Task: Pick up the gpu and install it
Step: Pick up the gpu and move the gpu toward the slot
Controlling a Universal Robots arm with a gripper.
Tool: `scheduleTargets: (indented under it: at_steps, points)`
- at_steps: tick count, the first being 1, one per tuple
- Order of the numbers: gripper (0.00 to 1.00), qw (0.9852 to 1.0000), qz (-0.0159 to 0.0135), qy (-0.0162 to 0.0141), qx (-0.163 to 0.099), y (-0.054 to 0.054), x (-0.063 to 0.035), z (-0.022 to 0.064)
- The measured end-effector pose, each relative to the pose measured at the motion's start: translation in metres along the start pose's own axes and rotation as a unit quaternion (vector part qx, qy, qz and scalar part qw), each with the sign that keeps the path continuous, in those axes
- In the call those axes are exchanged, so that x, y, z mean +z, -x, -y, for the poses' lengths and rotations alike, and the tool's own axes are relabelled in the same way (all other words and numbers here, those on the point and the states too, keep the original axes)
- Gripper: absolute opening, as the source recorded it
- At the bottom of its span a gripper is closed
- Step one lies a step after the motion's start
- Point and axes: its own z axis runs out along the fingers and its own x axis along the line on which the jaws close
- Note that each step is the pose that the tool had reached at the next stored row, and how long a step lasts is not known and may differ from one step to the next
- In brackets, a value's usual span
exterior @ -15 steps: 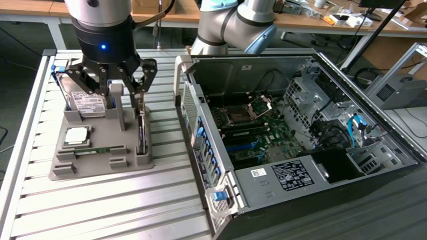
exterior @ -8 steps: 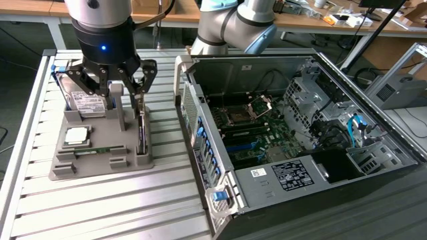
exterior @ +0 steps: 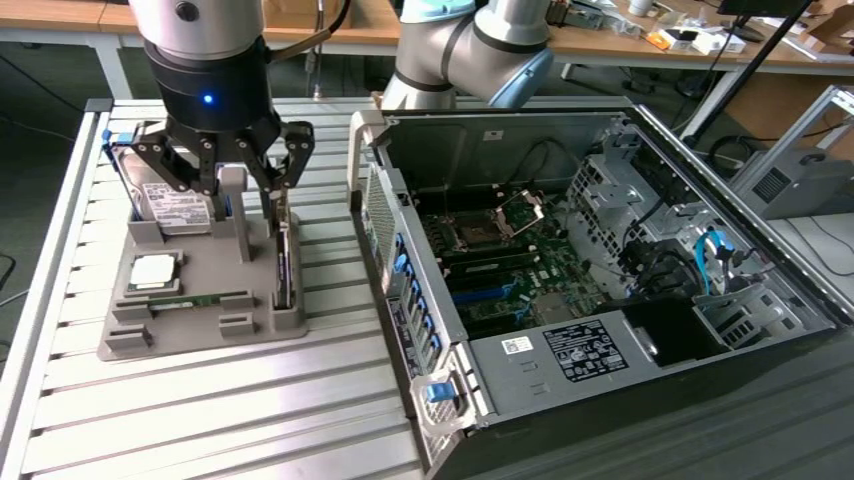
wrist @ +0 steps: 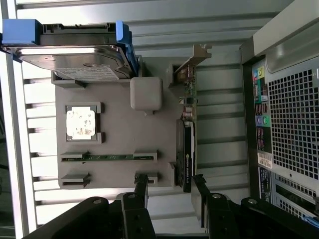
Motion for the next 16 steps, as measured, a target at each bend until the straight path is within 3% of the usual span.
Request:
scheduleTargets:
  at_steps: [16]
  points:
    - [0.48,1.0,0.0,0.0,0.0,-0.0001,0.0035,0.0001]
